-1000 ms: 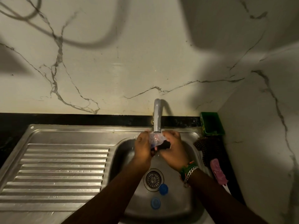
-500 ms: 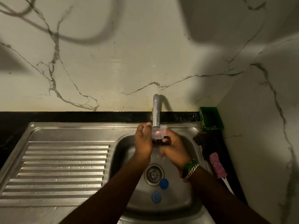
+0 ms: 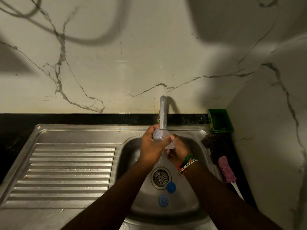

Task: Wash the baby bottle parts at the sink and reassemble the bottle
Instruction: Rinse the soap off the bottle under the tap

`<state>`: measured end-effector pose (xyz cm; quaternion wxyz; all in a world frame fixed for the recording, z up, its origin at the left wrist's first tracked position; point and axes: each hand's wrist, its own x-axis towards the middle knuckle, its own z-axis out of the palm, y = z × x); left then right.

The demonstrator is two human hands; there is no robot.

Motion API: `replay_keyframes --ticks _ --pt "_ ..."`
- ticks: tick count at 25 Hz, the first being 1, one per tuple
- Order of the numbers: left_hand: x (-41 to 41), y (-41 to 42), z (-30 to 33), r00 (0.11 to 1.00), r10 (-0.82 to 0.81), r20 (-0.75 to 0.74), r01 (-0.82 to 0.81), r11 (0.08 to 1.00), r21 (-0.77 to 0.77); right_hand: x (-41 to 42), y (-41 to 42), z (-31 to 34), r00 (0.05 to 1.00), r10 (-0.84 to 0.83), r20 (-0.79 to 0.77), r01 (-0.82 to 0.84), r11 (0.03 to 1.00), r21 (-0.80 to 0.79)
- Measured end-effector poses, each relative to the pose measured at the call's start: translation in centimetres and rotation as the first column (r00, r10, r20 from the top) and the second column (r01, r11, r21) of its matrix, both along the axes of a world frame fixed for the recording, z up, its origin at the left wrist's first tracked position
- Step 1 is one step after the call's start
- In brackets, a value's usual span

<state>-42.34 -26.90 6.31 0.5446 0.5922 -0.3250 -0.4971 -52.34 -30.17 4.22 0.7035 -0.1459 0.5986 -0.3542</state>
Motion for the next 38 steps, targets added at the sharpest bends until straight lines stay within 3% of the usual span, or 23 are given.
replay_keyframes --ticks 4,7,12,15,18,20,22,24,27,29,32,33,36,38 --pt "0.4 -0.5 0.1 0.985 -0.132 0.114 0.138 0.989 -0.047 0.1 -0.1 -0.2 0.964 -0.070 0.258 0.061 0.997 0.045" --pt "0.9 -0.7 -0.5 0.994 -0.083 0.066 0.083 0.997 -0.006 -0.5 -0.5 0.6 0.945 0.000 0.327 0.007 1.000 -0.020" --pt "0.9 -0.5 -0.7 0.990 -0.137 0.023 0.138 0.990 -0.038 -0.4 -1.3 0.3 0.983 0.165 0.082 -0.149 0.974 -0.170" --pt "0.9 -0.7 -0.6 0.990 -0.128 -0.056 0.125 0.991 -0.047 -0.1 -1.6 1.0 0.960 0.255 0.113 -0.240 0.962 -0.130" --pt "1.8 -1.1 -0.9 0.985 -0.105 -0.140 0.101 0.994 -0.029 0.5 -1.9 0.5 0.972 0.207 -0.111 -0.224 0.958 -0.179" --pt "1.7 -0.9 -0.4 0.981 -0.175 -0.079 0.173 0.984 -0.034 0.0 -2.3 0.2 0.945 0.254 -0.205 -0.299 0.926 -0.231" --pt "1.6 -0.6 -0.4 0.978 -0.206 -0.020 0.206 0.978 -0.026 -0.4 -2.6 0.1 0.946 0.288 -0.148 -0.309 0.940 -0.147" --pt "1.6 -0.9 -0.8 0.987 -0.143 -0.075 0.142 0.990 -0.015 0.0 -2.0 0.8 0.953 0.282 -0.108 -0.294 0.950 -0.110" --pt "1.0 -1.4 -0.9 0.951 0.065 -0.301 -0.043 0.996 0.078 1.7 -0.5 1.3 0.897 0.269 -0.351 -0.372 0.888 -0.271" --pt "-0.2 -1.3 -0.4 0.942 0.143 -0.304 -0.096 0.982 0.164 2.2 -0.4 0.5 0.853 0.230 -0.468 -0.397 0.869 -0.296" --pt "-1.8 -1.0 -0.3 0.929 0.140 -0.341 -0.092 0.984 0.155 2.2 -1.0 0.8 0.922 0.130 -0.366 -0.209 0.960 -0.185" --pt "-1.7 -1.0 0.0 0.898 0.201 -0.392 -0.139 0.974 0.180 2.0 -1.0 0.8 0.929 0.147 -0.339 -0.216 0.960 -0.178" --pt "-0.5 -1.7 -0.3 0.783 0.389 -0.486 -0.263 0.914 0.307 1.9 -0.1 0.8 0.863 0.262 -0.432 -0.430 0.830 -0.355" --pt "0.1 -2.3 -0.7 0.739 0.428 -0.520 -0.234 0.887 0.397 1.2 0.5 1.0 0.818 0.177 -0.548 -0.486 0.722 -0.492"
